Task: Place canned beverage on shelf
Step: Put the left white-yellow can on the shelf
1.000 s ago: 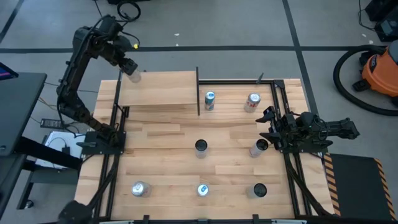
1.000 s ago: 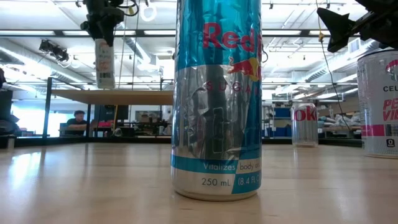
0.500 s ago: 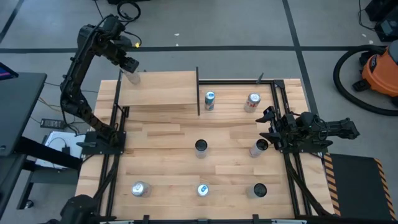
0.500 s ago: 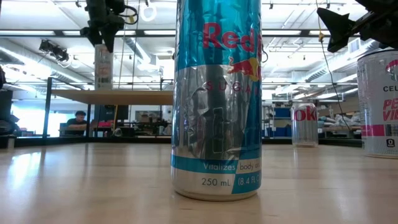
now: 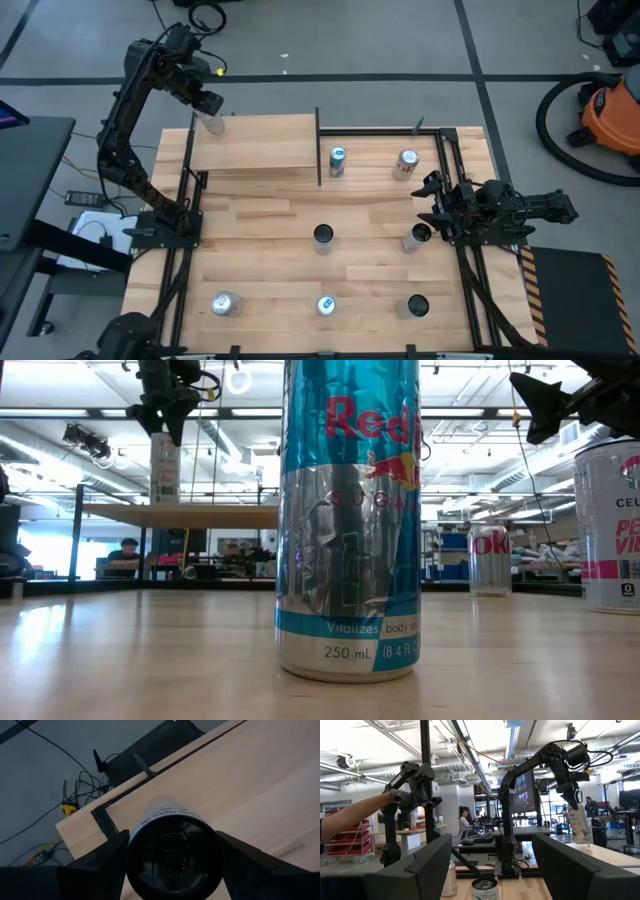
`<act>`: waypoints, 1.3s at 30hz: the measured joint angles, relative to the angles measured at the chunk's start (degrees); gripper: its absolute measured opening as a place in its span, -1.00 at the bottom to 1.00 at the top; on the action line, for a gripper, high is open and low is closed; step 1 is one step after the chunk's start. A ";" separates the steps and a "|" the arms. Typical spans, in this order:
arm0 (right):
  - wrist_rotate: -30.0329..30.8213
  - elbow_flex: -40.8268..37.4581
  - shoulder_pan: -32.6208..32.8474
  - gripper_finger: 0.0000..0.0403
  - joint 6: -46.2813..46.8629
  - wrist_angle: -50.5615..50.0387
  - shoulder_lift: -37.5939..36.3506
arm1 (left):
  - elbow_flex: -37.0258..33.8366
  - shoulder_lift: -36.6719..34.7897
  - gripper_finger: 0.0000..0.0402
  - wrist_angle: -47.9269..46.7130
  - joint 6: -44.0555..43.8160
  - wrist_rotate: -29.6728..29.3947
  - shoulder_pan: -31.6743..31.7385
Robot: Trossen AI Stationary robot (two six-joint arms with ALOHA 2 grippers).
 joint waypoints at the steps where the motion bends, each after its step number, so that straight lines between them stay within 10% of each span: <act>1: 0.01 0.00 -0.01 0.42 0.02 0.00 0.02 | 0.00 0.00 0.31 0.00 0.41 0.02 0.00; 39: 0.01 0.01 0.00 0.42 0.02 0.00 -0.01 | -2.80 0.11 0.43 -0.26 4.99 0.50 -0.13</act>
